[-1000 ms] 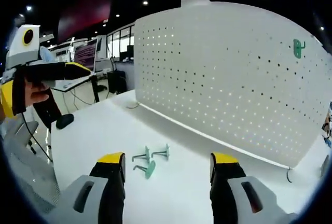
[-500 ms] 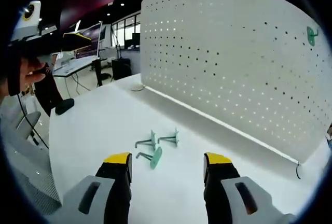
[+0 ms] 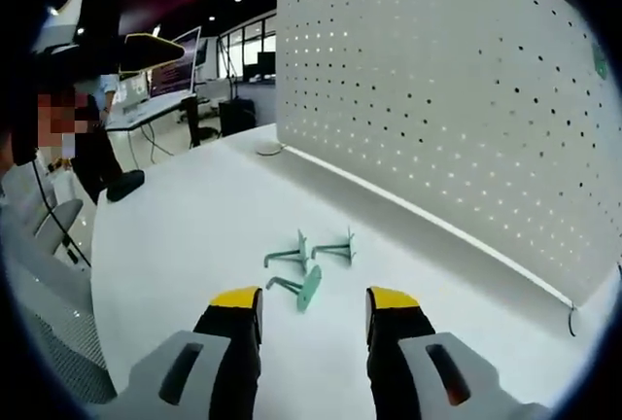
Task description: Insert the hook assembly into the mounting plate slot until the hook locks in place.
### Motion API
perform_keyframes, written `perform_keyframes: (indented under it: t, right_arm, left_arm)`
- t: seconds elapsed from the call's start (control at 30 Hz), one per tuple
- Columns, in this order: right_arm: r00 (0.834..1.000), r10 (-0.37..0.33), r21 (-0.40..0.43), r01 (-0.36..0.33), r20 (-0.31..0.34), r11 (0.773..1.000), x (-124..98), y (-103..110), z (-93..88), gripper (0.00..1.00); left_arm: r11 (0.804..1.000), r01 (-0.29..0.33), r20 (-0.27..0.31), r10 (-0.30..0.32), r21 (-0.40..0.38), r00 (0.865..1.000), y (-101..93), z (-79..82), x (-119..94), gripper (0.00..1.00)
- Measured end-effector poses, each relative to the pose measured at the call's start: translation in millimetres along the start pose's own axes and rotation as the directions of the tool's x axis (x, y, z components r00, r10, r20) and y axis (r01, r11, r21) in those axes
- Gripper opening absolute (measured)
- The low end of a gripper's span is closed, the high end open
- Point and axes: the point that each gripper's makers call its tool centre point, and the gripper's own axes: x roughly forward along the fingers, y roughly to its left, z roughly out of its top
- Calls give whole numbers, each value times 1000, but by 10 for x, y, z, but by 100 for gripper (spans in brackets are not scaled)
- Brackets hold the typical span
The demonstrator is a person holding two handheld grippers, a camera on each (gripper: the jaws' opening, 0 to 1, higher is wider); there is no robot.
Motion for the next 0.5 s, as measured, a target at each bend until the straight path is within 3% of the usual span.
perform_keyframes:
  t: [0.5]
  right_arm:
    - [999,41,-15,-41,-32,999,147,112,-89,19]
  left_arm:
    - [1000,-3,-26,3,-10,1000,35,-105,3,81]
